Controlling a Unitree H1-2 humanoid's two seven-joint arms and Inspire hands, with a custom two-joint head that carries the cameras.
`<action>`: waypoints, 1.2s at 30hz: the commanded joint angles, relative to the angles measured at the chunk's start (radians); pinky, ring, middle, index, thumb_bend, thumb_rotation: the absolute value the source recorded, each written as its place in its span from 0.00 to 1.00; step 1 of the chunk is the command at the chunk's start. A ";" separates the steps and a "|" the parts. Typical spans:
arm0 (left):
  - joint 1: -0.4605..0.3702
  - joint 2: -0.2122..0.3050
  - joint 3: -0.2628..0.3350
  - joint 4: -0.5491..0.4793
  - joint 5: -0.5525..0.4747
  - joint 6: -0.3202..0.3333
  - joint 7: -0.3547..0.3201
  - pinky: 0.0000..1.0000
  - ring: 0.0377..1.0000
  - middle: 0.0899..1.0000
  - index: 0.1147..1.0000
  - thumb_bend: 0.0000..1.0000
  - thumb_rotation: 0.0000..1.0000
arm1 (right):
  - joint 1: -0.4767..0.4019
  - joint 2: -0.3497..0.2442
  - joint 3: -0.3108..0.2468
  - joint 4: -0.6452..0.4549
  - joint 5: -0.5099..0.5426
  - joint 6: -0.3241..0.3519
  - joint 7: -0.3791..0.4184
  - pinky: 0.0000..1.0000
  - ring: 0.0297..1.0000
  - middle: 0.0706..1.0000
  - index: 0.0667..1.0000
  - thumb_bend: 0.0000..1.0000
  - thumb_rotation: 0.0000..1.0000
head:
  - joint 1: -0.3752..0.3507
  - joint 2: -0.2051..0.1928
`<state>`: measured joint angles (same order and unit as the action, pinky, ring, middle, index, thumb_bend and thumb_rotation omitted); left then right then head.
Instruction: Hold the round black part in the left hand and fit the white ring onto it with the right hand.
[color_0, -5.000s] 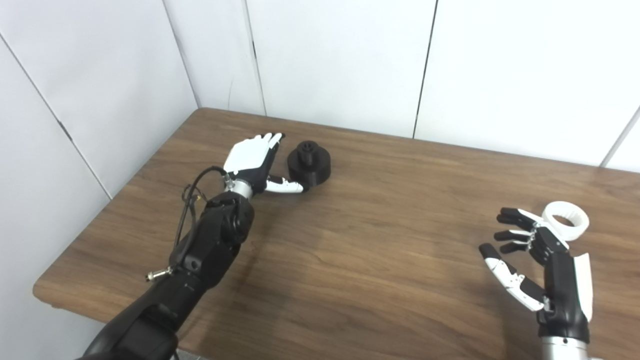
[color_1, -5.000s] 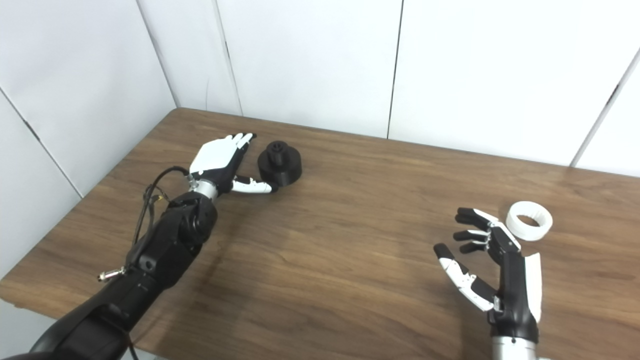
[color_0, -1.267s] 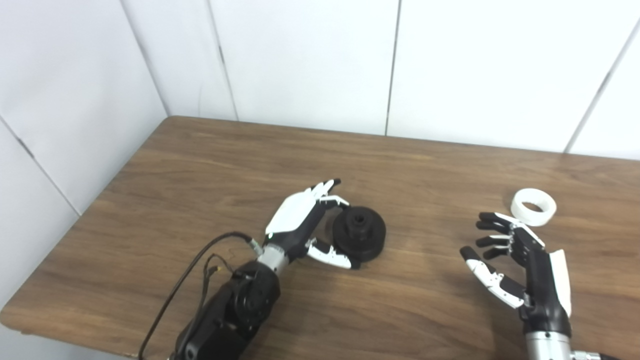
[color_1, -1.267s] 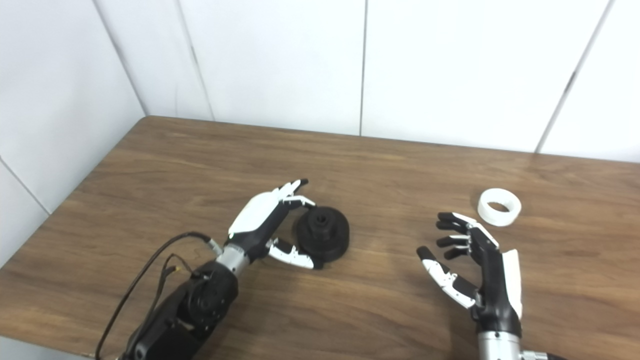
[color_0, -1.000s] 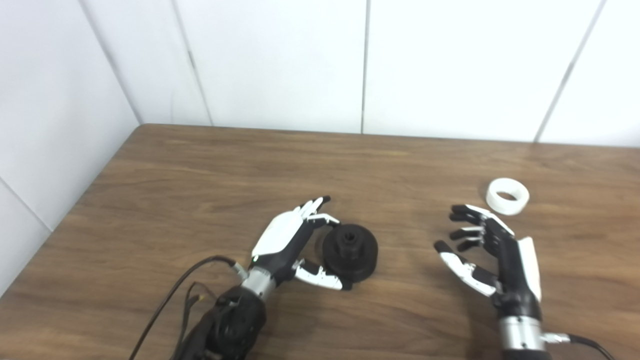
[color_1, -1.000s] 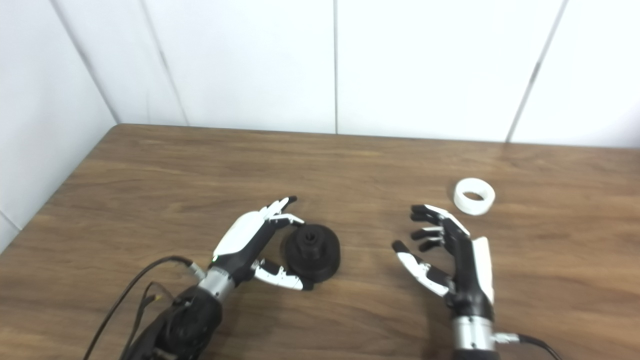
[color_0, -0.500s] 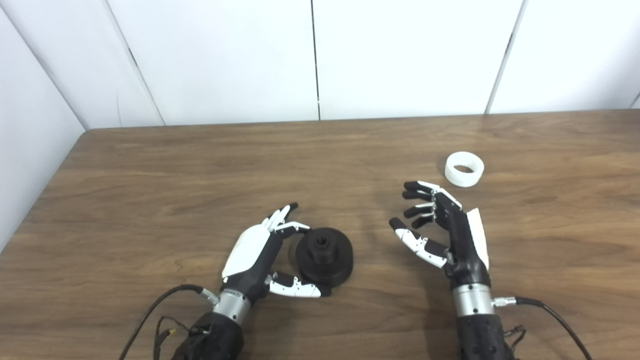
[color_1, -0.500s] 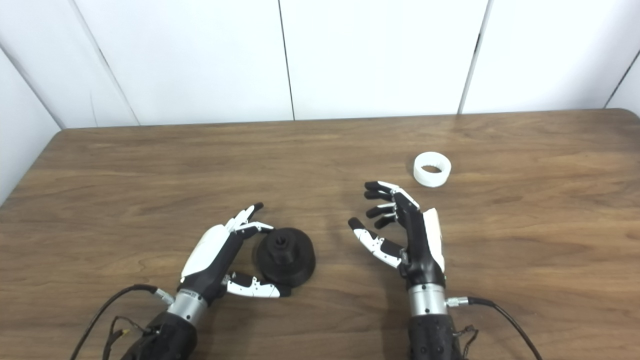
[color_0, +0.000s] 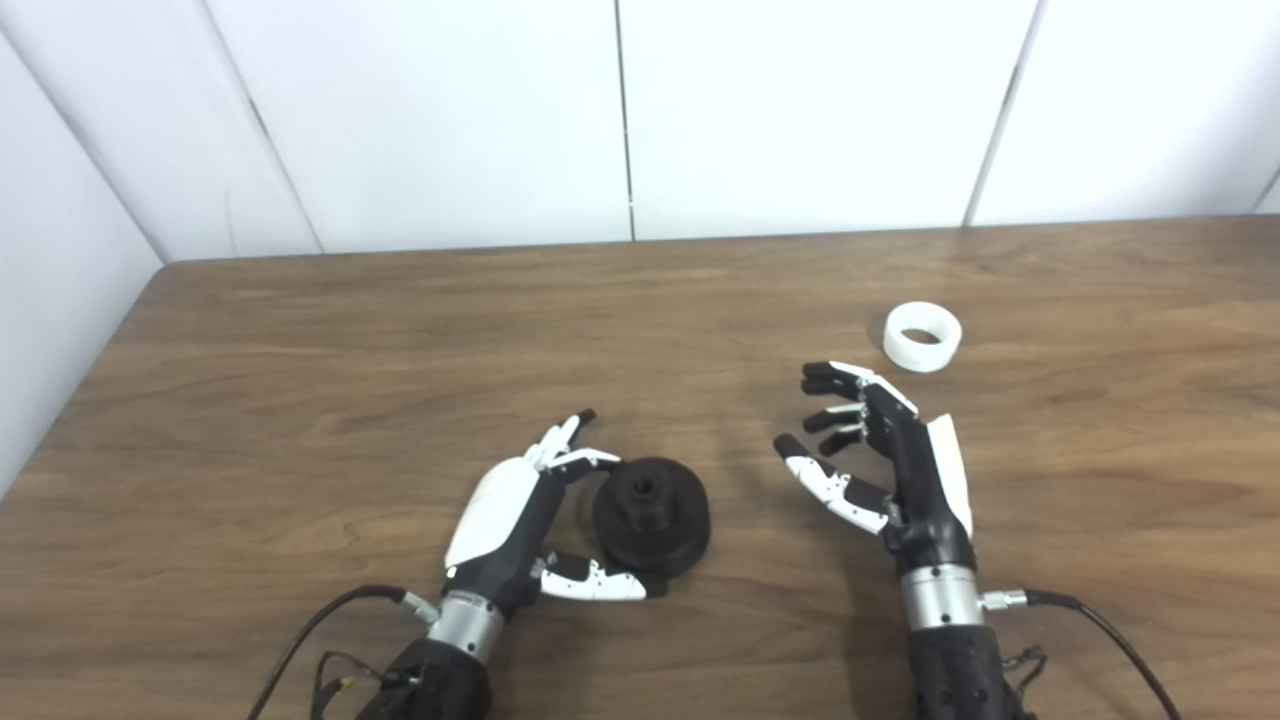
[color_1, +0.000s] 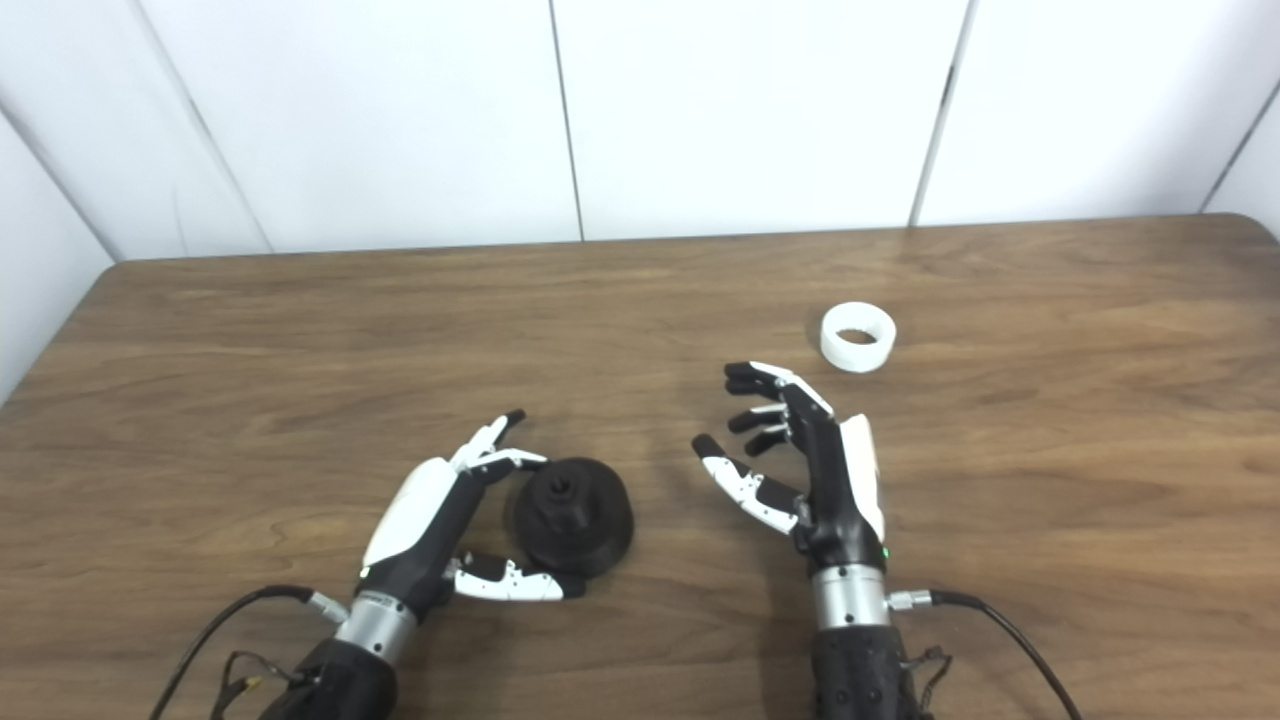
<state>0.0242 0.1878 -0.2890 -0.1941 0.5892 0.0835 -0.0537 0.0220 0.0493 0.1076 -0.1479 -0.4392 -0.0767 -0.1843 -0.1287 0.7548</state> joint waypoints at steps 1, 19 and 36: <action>-0.002 0.010 0.012 -0.020 -0.005 -0.022 0.004 1.00 1.00 1.00 0.58 0.89 0.30 | -0.027 -0.025 -0.014 -0.051 -0.021 -0.017 -0.009 0.47 0.59 0.69 0.68 0.56 0.17 | -0.006 -0.005; 0.008 0.030 0.053 0.014 -0.036 -0.080 -0.013 0.95 1.00 1.00 0.57 0.89 0.28 | -0.085 -0.135 -0.085 -0.125 -0.125 0.112 0.008 0.49 0.61 0.73 0.71 0.59 0.23 | -0.216 -0.076; 0.006 0.025 0.060 0.009 -0.045 -0.079 -0.021 0.96 1.00 1.00 0.57 0.90 0.27 | -0.195 -0.174 -0.111 -0.137 -0.255 0.189 0.016 0.57 0.70 0.75 0.70 0.63 0.28 | -0.209 -0.073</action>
<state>0.0425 0.2044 -0.2349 -0.1798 0.5478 0.0077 -0.0707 -0.1231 -0.1060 0.0042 -0.2427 -0.6693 0.0961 -0.1707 -0.3375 0.6811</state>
